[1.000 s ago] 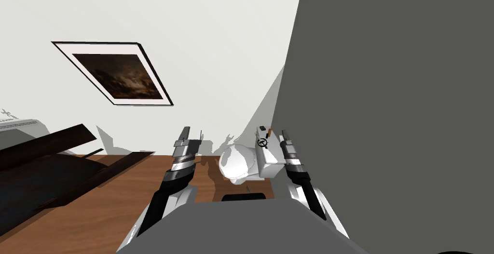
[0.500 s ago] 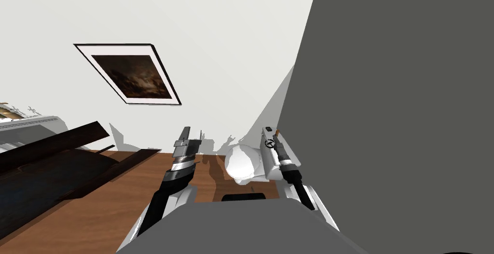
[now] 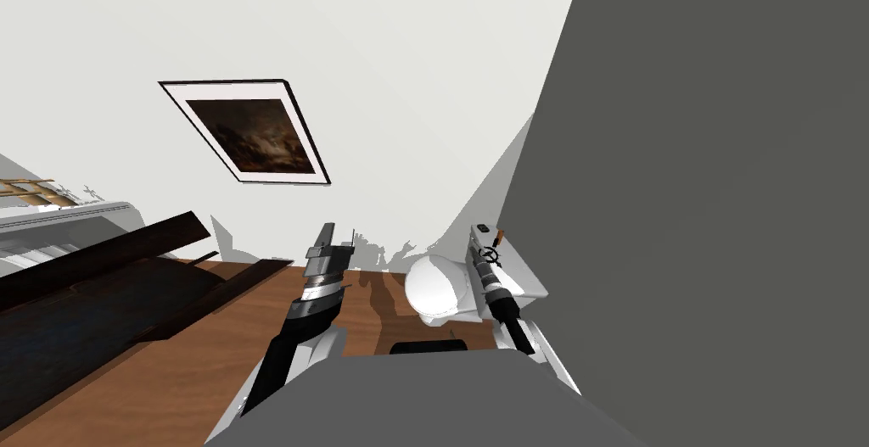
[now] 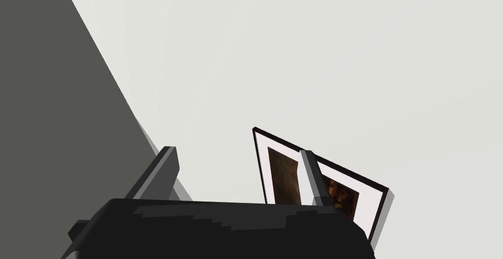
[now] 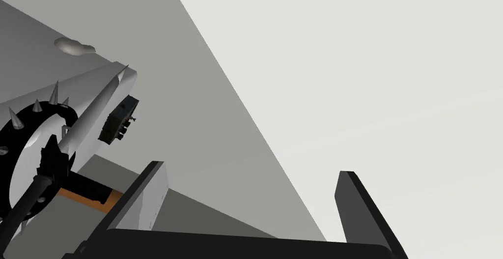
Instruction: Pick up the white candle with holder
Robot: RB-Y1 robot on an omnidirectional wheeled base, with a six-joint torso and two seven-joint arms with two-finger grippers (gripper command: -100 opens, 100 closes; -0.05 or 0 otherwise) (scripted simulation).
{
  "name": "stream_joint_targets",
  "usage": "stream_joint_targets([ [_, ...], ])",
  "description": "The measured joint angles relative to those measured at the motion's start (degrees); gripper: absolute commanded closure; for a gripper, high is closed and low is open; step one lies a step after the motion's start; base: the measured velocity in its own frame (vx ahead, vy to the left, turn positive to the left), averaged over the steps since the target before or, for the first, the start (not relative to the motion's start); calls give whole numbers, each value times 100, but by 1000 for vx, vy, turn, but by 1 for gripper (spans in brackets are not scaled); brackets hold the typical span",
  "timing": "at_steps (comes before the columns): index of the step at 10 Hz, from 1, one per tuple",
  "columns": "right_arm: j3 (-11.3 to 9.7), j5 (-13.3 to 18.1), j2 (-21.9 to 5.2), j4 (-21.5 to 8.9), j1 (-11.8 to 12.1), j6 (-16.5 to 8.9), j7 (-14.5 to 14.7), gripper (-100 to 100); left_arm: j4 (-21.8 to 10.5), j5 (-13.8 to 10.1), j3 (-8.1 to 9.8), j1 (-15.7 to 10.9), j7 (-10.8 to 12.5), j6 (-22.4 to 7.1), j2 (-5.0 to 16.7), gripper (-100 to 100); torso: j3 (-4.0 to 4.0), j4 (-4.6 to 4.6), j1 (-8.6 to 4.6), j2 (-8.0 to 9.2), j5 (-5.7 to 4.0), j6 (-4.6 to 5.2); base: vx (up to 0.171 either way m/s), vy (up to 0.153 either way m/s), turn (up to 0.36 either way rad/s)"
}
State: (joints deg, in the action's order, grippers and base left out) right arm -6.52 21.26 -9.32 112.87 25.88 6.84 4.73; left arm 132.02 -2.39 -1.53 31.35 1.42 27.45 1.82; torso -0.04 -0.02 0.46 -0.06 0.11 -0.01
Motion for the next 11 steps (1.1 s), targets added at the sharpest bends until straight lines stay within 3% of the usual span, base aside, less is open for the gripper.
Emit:
stream_joint_targets([
  [3, -107, 331, -128, -408, -84, -310, 63, -100, 0, 0, 0, 0, 0, 0, 0, 0, 2, 1, -6, 3, 0, 2, 23, 111, 38],
  [6, -240, 761, -264, -1023, -374, -664, 145, -100, 0, 0, 0, 0, 0, 0, 0, 0, -1, 0, -7, -3, -2, 1, 24, 98, 25],
  [8, -325, 882, -347, -1028, -362, -919, 164, -100, 0, 0, 1, 0, 0, 0, 1, 0, 4, 2, -28, 7, -4, 3, 8, 53, 16],
  [10, -426, 1150, -410, -1283, -450, -1191, 227, -100, 0, 0, 1, 0, 0, 0, 1, 0, 3, 1, -21, 6, -3, 3, 16, 91, 28],
  [11, -513, 1309, -487, -1468, -603, -1374, 252, -100, 0, 0, 0, 0, 0, 0, 0, 0, 1, 1, -9, 2, -2, 1, 33, 93, 13],
])
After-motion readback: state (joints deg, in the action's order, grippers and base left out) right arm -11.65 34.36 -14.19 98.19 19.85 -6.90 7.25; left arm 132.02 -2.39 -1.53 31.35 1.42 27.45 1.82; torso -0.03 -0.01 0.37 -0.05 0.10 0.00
